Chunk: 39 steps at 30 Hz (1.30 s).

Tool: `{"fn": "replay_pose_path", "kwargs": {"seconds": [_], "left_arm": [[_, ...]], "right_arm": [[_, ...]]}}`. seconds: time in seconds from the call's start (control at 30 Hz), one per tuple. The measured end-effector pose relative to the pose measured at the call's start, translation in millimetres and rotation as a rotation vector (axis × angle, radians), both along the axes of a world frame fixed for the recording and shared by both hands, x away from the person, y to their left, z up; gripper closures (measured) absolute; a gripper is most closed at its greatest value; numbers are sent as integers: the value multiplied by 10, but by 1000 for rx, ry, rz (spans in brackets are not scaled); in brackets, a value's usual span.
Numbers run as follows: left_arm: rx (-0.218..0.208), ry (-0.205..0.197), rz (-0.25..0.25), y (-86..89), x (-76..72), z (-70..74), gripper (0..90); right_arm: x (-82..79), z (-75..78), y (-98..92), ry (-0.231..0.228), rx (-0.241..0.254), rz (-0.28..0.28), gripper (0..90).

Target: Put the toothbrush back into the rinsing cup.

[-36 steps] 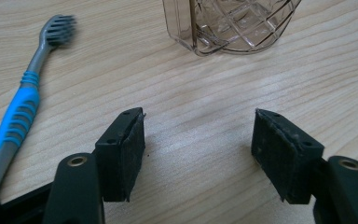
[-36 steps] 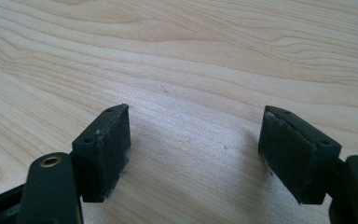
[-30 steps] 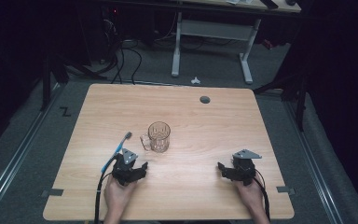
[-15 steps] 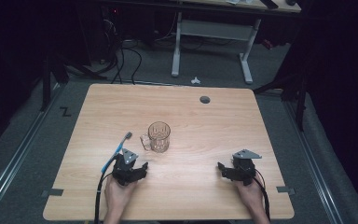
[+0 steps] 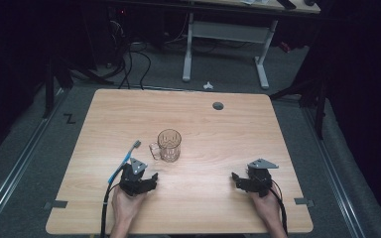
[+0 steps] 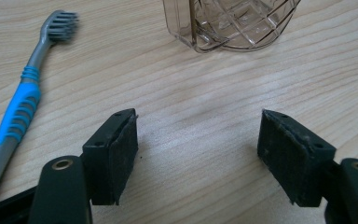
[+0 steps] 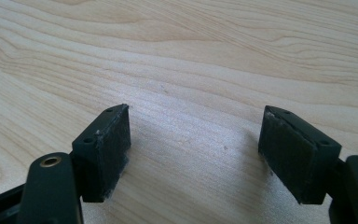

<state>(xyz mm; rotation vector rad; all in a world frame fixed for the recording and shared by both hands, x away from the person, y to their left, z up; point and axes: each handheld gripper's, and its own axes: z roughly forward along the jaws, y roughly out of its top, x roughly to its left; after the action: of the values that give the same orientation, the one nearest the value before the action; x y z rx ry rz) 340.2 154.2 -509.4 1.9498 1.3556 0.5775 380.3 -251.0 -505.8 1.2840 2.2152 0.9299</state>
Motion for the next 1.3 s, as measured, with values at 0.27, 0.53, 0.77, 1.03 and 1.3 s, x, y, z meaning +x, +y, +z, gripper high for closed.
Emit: {"fn": "replay_pose_path", "kwargs": {"seconds": [0.27,0.53,0.77,1.03,1.3], "left_arm": [[-23,-5,-13,85,-67,64,345],[-7,-9,-21,127,-119,99,368],[-11,-10,-12,218,-158,144,379],[-7,-4,4,364,-194,201,404],[-20,6,31,503,-177,291,393]], "right_arm": [[0,0,0,0,0,0,253],[1,0,-1,-1,-1,1,253],[0,0,0,0,0,0,253],[0,0,0,0,0,0,253],[0,-1,0,-1,0,-1,253]]}}
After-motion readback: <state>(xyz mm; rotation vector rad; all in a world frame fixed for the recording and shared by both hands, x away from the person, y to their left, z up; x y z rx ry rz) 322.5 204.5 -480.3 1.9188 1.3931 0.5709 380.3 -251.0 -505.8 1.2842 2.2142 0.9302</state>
